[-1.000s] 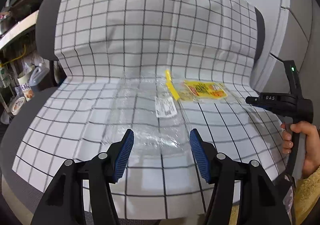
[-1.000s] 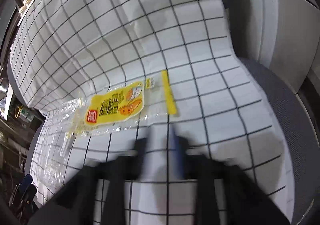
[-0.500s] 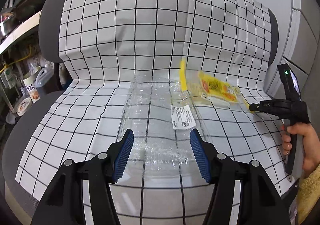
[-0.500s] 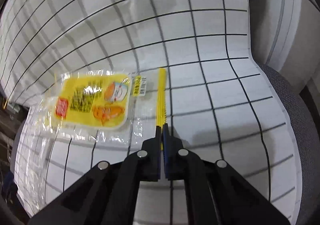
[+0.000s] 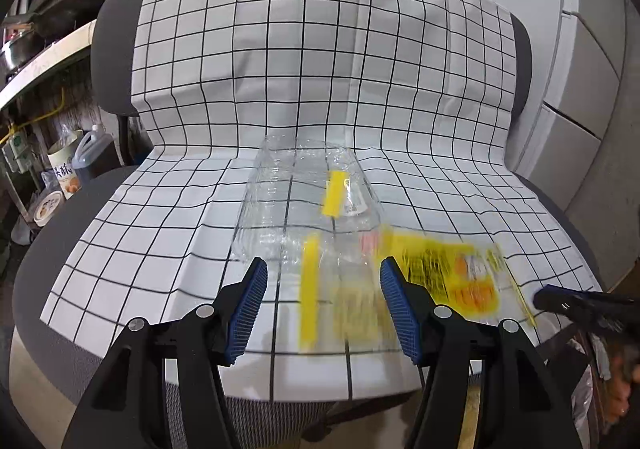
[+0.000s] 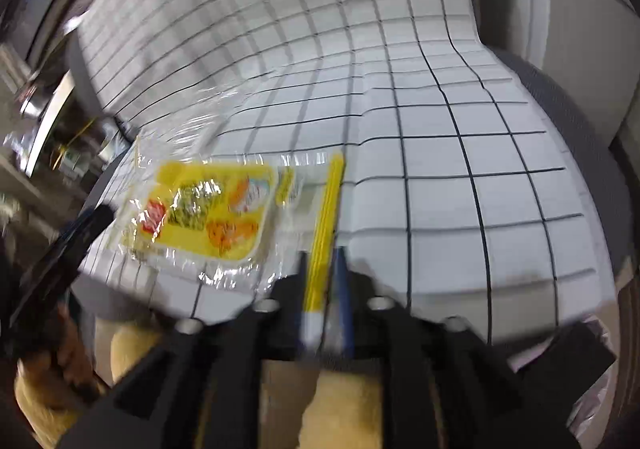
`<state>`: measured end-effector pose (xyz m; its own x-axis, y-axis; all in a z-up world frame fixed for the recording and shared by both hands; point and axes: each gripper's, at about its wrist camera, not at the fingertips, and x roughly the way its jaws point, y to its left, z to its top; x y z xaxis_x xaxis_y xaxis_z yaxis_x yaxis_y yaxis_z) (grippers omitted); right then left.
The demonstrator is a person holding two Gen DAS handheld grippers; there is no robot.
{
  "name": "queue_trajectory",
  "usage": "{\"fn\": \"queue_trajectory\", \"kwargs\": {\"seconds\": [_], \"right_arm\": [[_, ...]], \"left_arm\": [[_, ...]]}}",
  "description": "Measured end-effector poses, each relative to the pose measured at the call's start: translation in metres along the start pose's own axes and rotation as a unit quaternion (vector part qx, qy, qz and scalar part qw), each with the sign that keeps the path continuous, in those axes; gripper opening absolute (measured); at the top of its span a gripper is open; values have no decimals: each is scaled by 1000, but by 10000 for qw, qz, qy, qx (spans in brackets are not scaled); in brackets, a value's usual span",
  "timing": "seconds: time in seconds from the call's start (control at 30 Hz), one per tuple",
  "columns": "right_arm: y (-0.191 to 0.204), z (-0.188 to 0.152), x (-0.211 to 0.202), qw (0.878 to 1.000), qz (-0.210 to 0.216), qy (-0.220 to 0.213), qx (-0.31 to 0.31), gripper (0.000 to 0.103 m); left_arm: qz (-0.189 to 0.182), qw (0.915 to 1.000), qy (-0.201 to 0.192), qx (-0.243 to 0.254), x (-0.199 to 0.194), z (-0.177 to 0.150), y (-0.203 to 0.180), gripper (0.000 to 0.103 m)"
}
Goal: Collect trash
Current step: 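Close the right gripper on the yellow snack packet and lift it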
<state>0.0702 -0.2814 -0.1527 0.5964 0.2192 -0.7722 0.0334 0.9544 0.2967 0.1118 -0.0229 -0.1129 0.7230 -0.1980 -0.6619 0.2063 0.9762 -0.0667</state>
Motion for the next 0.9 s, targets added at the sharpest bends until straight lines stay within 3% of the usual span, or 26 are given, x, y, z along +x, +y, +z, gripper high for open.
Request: {"fn": "queue_trajectory", "kwargs": {"seconds": [0.03,0.1,0.27,0.43,0.53,0.7,0.9], "right_arm": [[5,0,-8,9997,-102,-148,-171,39],[14,10,-20,9964,-349,-516,-582,44],[26,40,4,9950,-34,-572,-813,44],[41,56,43,9936,321,-249,-1056,21],[40,55,59,9936,168,-103,-1114,19],[23,47,66,9962,-8,68,-870,19],[10,18,46,9973,228,243,-660,19]], "left_arm": [[5,10000,7,-8,-1,-1,2,60],[-4,10000,28,-20,-5,-5,4,60],[-379,9991,196,2,-15,-24,6,60],[-835,9952,259,450,-28,-38,-3,60],[-654,9939,378,807,-19,-43,-14,60],[-389,9951,509,757,7,-36,-15,58],[-245,9962,390,744,30,-10,-24,58]]}}
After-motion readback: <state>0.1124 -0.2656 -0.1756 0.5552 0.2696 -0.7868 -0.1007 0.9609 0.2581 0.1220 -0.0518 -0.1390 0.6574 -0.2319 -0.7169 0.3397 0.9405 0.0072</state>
